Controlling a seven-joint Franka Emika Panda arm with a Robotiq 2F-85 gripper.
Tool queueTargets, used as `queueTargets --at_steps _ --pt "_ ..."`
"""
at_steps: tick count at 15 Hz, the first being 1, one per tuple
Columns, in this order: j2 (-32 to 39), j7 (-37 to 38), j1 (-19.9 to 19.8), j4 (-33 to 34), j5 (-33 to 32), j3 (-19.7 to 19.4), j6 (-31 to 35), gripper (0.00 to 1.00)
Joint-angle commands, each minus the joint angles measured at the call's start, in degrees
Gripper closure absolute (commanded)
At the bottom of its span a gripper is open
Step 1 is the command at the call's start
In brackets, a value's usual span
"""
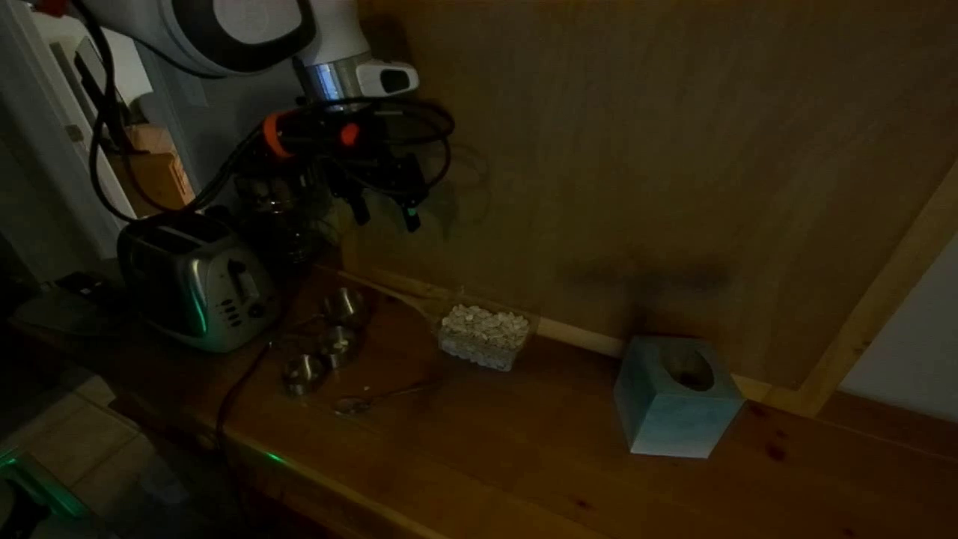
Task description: Put one white object on the silver spoon then lift the spoon and put the object in the silver bowl.
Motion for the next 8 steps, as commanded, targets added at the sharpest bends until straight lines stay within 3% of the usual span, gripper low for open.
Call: queueTargets --at_steps 1,8 --pt "3.7 -1.9 0.5 2.0 2.3 -2.3 -0.3 0.00" --pt "15.6 -13.6 -1.5 7.4 13.4 -6.8 -0.4 0.00"
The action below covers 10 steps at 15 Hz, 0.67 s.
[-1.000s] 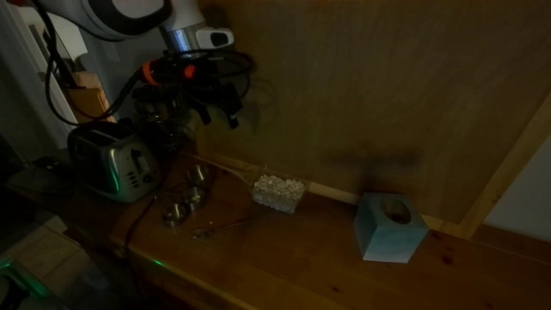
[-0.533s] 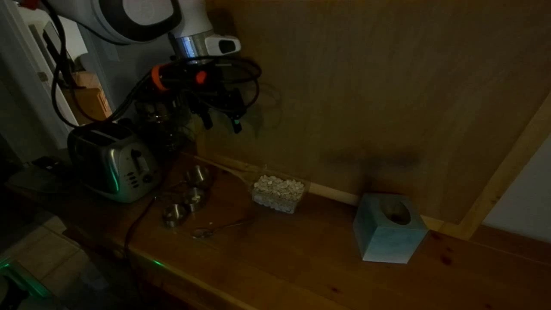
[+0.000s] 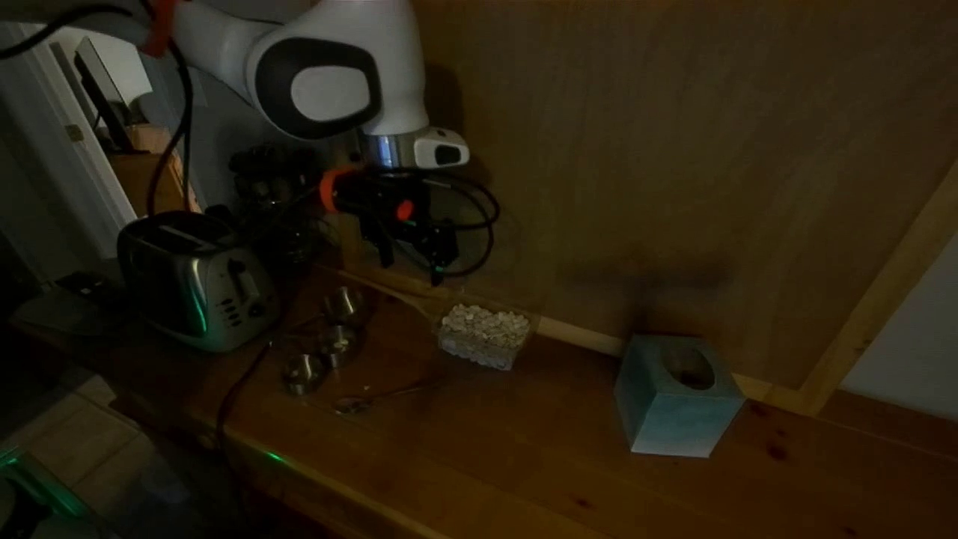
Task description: Put one white object on the silver spoon then lift the spoon and put the object in the silver bowl.
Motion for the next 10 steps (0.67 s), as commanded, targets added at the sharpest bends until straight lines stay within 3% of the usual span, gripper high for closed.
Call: queueTargets --at_steps 1,10 --pt "6.7 -7.5 -1.4 5.2 6.5 -0.5 -0.8 0.00" --pt "18.5 -16.5 -7.4 10.2 16.8 2.5 12.4 0.00"
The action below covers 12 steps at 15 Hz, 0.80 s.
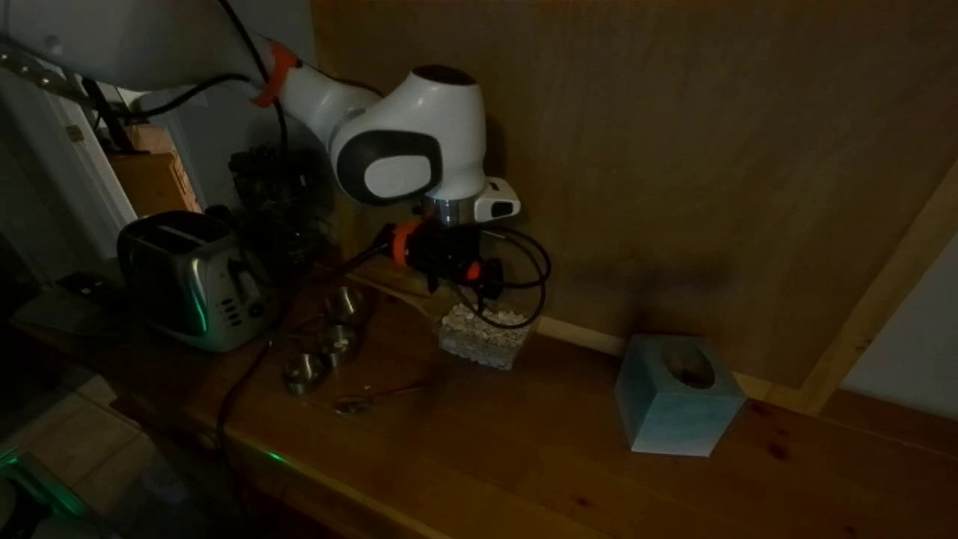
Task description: Put one white object on the silver spoon then lift the spoon and put the object in the silver bowl.
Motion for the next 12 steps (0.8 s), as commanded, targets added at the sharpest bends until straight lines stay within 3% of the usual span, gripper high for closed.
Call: queueTargets --at_steps 1,5,6,8,10,11,12 --pt "5.2 -4.5 -3.6 4.4 5.6 2.7 3.0 0.00" --pt "8.9 -6.4 -6.2 6.6 8.6 5.0 5.9 0.01" --pt "9.8 -6.5 -6.8 7.5 8.8 5.5 6.3 0.26" --pt "11.3 -6.3 -7.7 8.7 8.6 6.2 7.0 0.29" --pt "12.5 -5.9 -8.3 9.4 7.8 6.6 7.2 0.44" --pt "13.0 -5.8 -8.7 10.0 7.6 6.8 7.2 0.34" --pt "13.4 -5.6 -8.9 10.2 7.3 6.9 7.3 0.43"
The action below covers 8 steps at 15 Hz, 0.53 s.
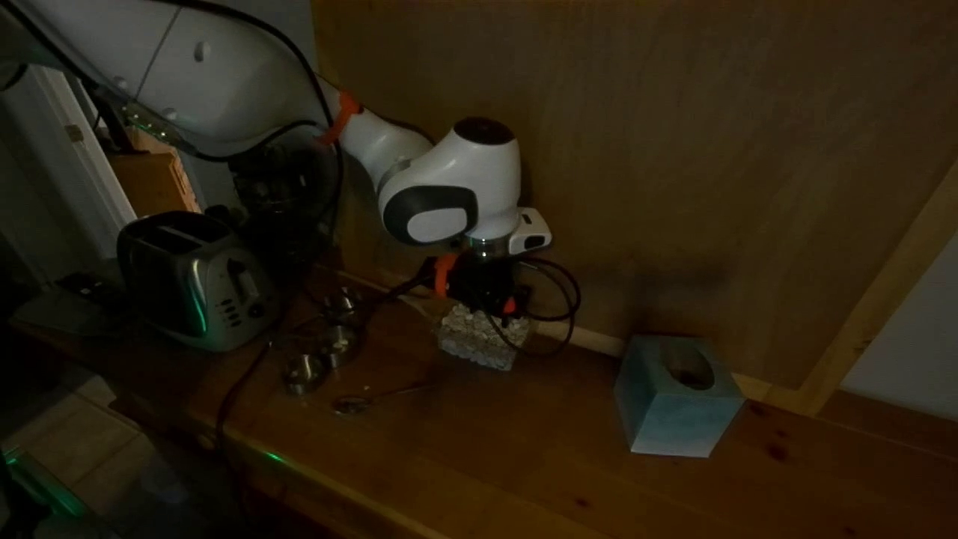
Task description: Put one white object on the silver spoon then lift the spoon and put the object in the silver bowl.
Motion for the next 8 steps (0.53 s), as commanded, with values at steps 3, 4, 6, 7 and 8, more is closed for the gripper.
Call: queueTargets --at_steps 3,4,6,7,8 --pt "3.4 -0.3 -2.4 3.4 0.0 1.5 0.3 0.68" --pt "3.6 -0.2 -2.6 3.5 -0.1 1.5 0.2 0.74" --pt "3.9 0.0 -2.8 3.9 -0.3 1.5 -0.1 0.89" --pt "3.8 0.1 -2.8 3.7 -0.5 1.5 -0.2 0.97" --pt "4.0 0.2 -2.8 3.9 -0.6 1.5 -0.3 0.99"
